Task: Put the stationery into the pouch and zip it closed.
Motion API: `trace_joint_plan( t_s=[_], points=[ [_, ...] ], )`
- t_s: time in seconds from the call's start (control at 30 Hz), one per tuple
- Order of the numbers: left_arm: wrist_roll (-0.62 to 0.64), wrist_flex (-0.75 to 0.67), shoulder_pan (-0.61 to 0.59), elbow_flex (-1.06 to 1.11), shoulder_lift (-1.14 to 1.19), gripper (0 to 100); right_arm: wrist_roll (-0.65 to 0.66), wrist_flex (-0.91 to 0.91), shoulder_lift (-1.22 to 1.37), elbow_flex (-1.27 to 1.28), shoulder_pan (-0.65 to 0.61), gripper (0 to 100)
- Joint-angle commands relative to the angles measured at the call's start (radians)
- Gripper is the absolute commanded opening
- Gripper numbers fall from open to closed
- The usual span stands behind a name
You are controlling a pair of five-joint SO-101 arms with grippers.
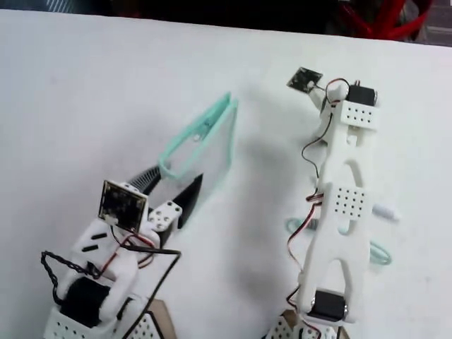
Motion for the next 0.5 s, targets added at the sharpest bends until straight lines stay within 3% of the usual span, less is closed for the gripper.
trace_joint_plan(
  t_s=[0.0,0.47],
  points=[
    [-0.012,-0.028,0.004,-0.003,-0.010,21,0.005,0.102,-0.002,-0.069,-0.027,1.9],
    [-0.012,-0.026,0.004,-0.003,-0.010,21,-0.138,0.116,-0.012,-0.133,-0.041,1.9]
  ],
)
